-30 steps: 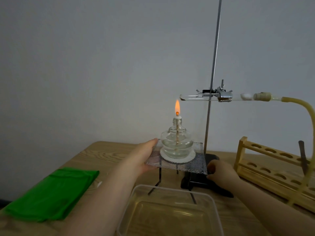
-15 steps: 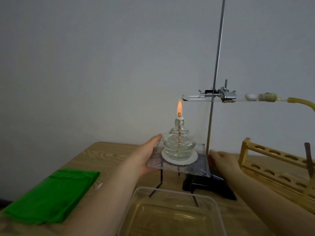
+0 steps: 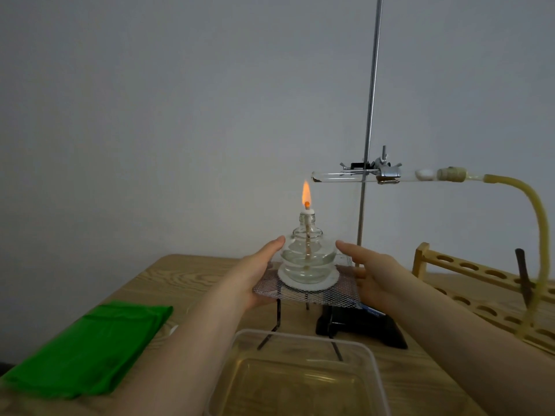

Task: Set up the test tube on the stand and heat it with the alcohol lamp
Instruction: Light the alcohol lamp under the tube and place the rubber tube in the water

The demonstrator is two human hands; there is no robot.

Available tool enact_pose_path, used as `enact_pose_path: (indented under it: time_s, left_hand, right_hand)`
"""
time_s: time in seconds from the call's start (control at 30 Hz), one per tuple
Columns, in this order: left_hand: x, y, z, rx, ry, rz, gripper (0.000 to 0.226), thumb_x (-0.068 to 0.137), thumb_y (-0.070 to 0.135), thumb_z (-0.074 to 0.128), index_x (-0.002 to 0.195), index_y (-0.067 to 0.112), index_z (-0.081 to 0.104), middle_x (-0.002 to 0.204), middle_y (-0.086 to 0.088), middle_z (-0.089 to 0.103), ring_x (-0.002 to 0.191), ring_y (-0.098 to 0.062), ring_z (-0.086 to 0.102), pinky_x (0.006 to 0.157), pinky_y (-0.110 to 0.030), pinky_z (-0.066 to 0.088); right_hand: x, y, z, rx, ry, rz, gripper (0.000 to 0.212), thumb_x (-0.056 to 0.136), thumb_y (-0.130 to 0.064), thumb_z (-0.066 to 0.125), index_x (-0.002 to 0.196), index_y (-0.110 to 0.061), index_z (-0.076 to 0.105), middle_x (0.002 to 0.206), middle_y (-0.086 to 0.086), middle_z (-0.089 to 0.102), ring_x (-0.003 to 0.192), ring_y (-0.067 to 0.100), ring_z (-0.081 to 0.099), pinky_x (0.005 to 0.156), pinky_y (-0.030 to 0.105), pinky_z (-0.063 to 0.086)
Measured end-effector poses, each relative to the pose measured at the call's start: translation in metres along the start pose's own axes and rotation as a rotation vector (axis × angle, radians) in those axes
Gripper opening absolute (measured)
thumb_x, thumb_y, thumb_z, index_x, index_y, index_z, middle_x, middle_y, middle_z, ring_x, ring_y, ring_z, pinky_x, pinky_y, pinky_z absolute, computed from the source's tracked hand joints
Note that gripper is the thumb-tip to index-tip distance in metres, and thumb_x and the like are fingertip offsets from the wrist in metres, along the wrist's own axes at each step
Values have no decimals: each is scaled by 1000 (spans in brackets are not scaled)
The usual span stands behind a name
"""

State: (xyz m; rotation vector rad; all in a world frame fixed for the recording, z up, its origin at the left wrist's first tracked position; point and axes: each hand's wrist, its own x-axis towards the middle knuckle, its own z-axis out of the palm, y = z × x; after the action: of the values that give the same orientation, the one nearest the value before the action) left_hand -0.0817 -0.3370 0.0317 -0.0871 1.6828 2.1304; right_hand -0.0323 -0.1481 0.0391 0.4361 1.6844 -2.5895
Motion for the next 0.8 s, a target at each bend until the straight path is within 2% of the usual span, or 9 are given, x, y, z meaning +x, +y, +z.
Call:
enact_pose_path:
  time_s: [0.07, 0.17, 0.23, 0.4, 0.6, 0.67, 0.73, 0.8]
  left_hand:
    - [1, 0, 0, 1, 4, 2, 53, 78, 46, 69, 105, 1, 63, 96, -17, 71, 87, -31, 68, 82, -43, 55]
    - [3, -1, 0, 17, 6, 9, 54, 76, 46, 70, 105, 0, 63, 99, -17, 71, 93, -32, 67, 89, -46, 52]
    - [4, -1, 0, 26, 11, 12, 55, 75, 46, 71, 106, 1, 63, 100, -17, 71, 94, -32, 68, 89, -47, 53]
    - [8, -4, 5, 48, 11, 20, 62, 69, 50, 76, 110, 5, 64, 102, -16, 71, 93, -32, 69, 85, -46, 55]
    - [10, -4, 16, 80, 3, 29, 79, 53, 53, 82, 113, 4, 63, 104, -17, 71, 95, -34, 68, 88, -52, 52]
    - [10, -4, 20, 92, -10, 40, 75, 58, 53, 81, 113, 4, 64, 103, -17, 71, 94, -34, 68, 86, -51, 53]
    - [10, -3, 24, 97, -14, 39, 82, 52, 54, 82, 115, 5, 62, 103, -17, 71, 90, -33, 69, 80, -48, 56]
    - [11, -3, 29, 102, -9, 48, 80, 56, 54, 81, 116, 5, 61, 103, -17, 70, 85, -32, 70, 70, -42, 57]
  right_hand:
    - [-1, 1, 1, -3, 4, -11, 25, 80, -13, 72, 88, -1, 53, 101, 28, 65, 89, 40, 66, 70, 48, 55]
    - [-2, 0, 2, 3, 25, -22, 38, 79, -13, 73, 103, 4, 50, 110, 30, 62, 92, 41, 66, 69, 47, 55]
    - [-4, -1, 2, 4, 41, -31, 47, 79, -12, 74, 114, 2, 47, 113, 30, 60, 92, 41, 66, 67, 47, 55]
    - [-9, -1, -4, -1, 51, -29, 41, 80, -13, 72, 111, 3, 50, 110, 30, 62, 89, 39, 66, 66, 46, 55]
    - [-14, -5, -11, 16, 97, -29, 56, 80, -14, 73, 125, 3, 45, 120, 31, 58, 87, 40, 65, 59, 43, 54]
    - [-16, -7, -14, 0, 98, -36, 50, 80, -14, 72, 120, 2, 46, 116, 30, 59, 84, 39, 65, 58, 43, 52]
    - [-18, -9, -17, 3, 95, -40, 42, 82, -14, 71, 112, -1, 45, 101, 28, 62, 79, 37, 65, 56, 42, 51]
    - [-20, -10, -20, 16, 95, -42, 43, 83, -13, 69, 115, 0, 44, 92, 26, 62, 76, 37, 64, 55, 42, 51]
